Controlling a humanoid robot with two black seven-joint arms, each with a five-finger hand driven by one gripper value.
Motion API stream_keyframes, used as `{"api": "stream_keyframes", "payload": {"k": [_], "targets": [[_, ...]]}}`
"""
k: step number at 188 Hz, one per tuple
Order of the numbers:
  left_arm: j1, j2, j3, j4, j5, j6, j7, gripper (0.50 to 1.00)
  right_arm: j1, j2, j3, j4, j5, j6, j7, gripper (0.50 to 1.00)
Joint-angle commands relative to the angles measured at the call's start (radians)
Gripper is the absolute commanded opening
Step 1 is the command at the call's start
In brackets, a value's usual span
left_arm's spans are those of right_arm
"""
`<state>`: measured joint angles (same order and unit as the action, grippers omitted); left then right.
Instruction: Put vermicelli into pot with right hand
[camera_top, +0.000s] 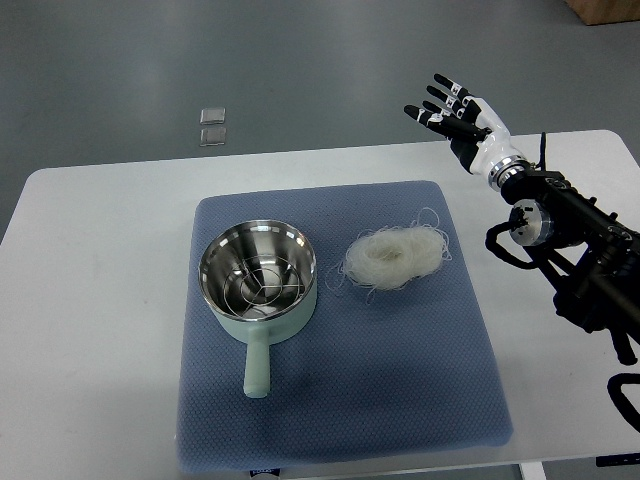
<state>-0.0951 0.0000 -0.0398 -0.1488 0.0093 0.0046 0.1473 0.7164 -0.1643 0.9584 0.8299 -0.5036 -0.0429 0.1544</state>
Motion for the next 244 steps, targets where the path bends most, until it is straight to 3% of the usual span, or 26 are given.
{"api": "stream_keyframes", "payload": {"k": [1,63,101,139,194,244], "targets": [[0.0,0.0,0.0,0.0,0.0,0.0,0.0,1.0,0.0,-0.001,-0.001,0.0,0.0,0.001,0.016,0.924],[0.002,0.0,0.0,0.0,0.0,0.0,0.0,1.0,0.003,-0.006,-0.015,0.003,-0.003,0.012,0.042,0.924],[0.002,0.0,0.0,0.0,0.0,0.0,0.0,1.0,0.015,-0.058,-0.035,0.008,-0.036,0.126,0.04,0.921],[0.0,0.0,0.0,0.0,0.0,0.0,0.0,1.0,0.084,-0.152,-0.176,0.026,-0.233,0.224,0.071,0.919],[0.0,0.0,0.001,0.0,0.0,0.0,0.0,1.0,0.282,-0.293,-0.475,0.103,-0.601,0.402,0.105,0.919],[0.0,0.0,0.001,-0.002,0.0,0.0,0.0,1.0,0.469,-0.325,-0.696,0.156,-0.722,0.549,0.105,0.919]]}}
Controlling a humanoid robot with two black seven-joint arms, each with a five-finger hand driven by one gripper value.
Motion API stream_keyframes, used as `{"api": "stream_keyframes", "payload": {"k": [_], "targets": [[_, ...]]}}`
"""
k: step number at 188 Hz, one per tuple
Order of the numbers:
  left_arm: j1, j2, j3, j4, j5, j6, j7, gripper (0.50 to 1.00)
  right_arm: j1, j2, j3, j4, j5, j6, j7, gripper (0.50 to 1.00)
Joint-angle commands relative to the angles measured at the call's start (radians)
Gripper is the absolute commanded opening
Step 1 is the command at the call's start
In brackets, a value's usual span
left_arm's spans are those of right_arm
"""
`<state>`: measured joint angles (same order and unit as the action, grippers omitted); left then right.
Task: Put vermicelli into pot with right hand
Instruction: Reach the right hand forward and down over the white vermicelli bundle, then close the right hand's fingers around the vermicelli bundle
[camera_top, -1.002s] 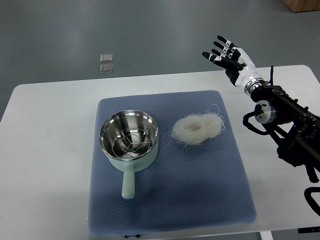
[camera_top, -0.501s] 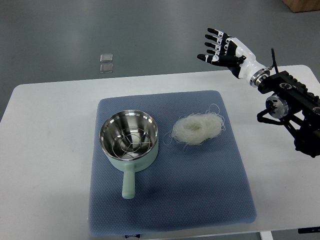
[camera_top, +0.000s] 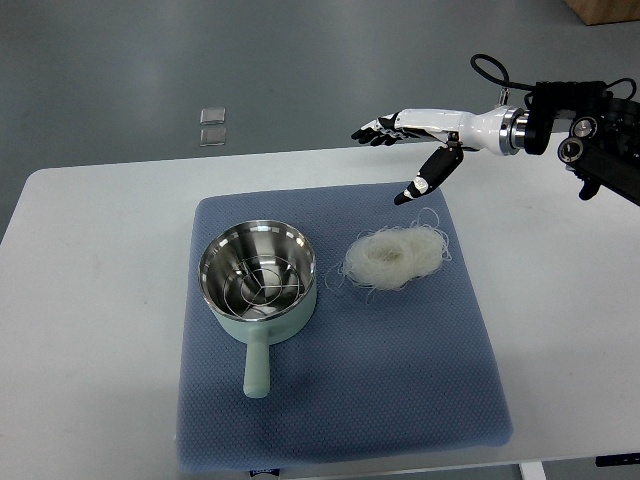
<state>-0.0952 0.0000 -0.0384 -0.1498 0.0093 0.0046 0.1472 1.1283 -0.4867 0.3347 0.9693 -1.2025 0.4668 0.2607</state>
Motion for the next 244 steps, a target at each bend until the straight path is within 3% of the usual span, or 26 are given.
{"api": "stream_keyframes", "payload": {"k": [1,68,94,170,222,244], "targets": [[0.0,0.0,0.0,-0.001,0.0,0.0,0.0,1.0,0.062,-0.001,-0.08,0.019,-0.023,0.041,-0.003,0.919],[-0.001,0.0,0.0,-0.001,0.0,0.0,0.0,1.0,0.087,0.066,-0.235,0.012,-0.141,0.013,-0.015,0.917],[-0.001,0.0,0.0,-0.001,0.0,0.0,0.0,1.0,0.085,0.094,-0.272,-0.004,-0.147,-0.02,-0.06,0.917],[-0.001,0.0,0.0,-0.001,0.0,0.0,0.0,1.0,0.085,0.106,-0.315,-0.004,-0.177,0.021,-0.072,0.917],[-0.001,0.0,0.0,0.001,-0.002,0.002,0.0,1.0,0.045,0.145,-0.324,-0.034,-0.2,-0.076,-0.092,0.917],[-0.001,0.0,0.0,0.001,-0.002,0.002,0.0,1.0,0.025,0.149,-0.324,-0.035,-0.203,-0.082,-0.093,0.909]]}}
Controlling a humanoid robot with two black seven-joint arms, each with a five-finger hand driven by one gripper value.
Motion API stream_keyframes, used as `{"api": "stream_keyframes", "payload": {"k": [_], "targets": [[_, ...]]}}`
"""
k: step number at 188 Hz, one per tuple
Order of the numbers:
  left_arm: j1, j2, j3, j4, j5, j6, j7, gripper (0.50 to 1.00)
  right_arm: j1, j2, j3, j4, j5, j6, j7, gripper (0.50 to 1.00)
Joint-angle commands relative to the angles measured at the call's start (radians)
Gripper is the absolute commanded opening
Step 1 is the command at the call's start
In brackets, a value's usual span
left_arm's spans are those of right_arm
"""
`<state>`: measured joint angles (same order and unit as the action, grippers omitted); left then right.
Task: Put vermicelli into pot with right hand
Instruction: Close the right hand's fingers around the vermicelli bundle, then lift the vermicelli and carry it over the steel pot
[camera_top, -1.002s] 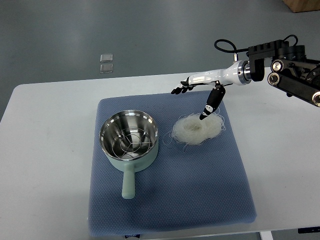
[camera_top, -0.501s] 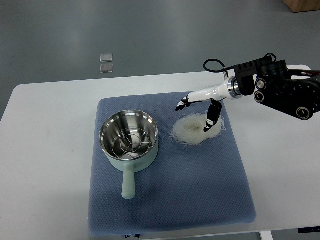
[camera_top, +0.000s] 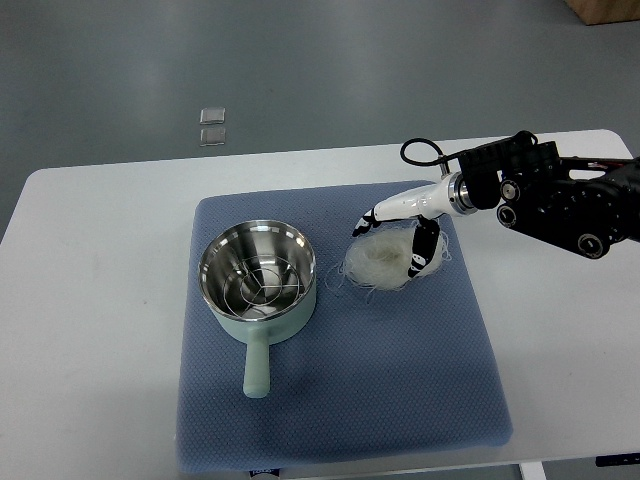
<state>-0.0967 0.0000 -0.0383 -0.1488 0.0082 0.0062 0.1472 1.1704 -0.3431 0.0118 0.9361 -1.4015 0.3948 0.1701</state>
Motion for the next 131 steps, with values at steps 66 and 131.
{"api": "stream_keyframes", "payload": {"k": [66,131], "targets": [[-0.001,0.0,0.001,-0.002,-0.001,0.0,0.0,1.0,-0.051,0.013,-0.001,-0.019,-0.06,-0.01,-0.003,0.768],[-0.005,0.0,0.001,0.0,-0.001,0.0,0.0,1.0,-0.012,0.009,0.02,-0.028,-0.071,-0.063,-0.001,0.5]]}}
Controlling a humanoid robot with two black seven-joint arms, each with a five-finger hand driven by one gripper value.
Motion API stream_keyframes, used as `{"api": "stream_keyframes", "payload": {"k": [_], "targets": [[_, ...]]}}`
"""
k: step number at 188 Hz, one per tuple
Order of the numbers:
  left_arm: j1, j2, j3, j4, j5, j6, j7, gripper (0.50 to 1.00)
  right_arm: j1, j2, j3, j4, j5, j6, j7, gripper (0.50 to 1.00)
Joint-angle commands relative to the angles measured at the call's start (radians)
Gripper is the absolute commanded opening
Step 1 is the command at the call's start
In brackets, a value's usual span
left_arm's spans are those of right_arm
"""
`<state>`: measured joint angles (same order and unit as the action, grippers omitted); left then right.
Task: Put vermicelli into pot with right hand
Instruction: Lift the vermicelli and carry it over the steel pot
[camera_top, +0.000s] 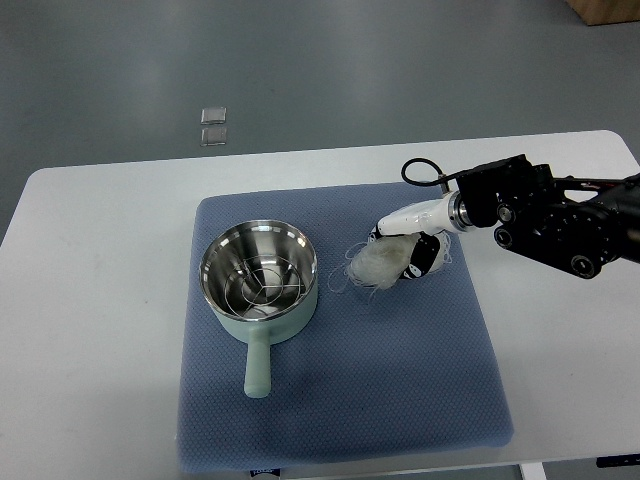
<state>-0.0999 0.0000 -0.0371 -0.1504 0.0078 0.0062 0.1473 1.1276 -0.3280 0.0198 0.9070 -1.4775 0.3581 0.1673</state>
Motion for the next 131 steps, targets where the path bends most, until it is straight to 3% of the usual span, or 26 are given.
{"api": "stream_keyframes", "payload": {"k": [1,68,131], "targets": [[-0.001,0.0,0.0,0.002,0.0,0.0,0.0,1.0,0.031,-0.006,0.012,0.001,0.005,-0.027,0.001,0.5],[-0.003,0.0,-0.001,0.0,0.0,0.0,0.0,1.0,0.219,0.012,0.049,0.053,0.059,-0.03,0.005,0.5],[-0.003,0.0,-0.001,0.0,0.0,0.0,0.0,1.0,0.294,0.148,0.037,0.066,0.117,-0.027,0.009,0.5]]}}
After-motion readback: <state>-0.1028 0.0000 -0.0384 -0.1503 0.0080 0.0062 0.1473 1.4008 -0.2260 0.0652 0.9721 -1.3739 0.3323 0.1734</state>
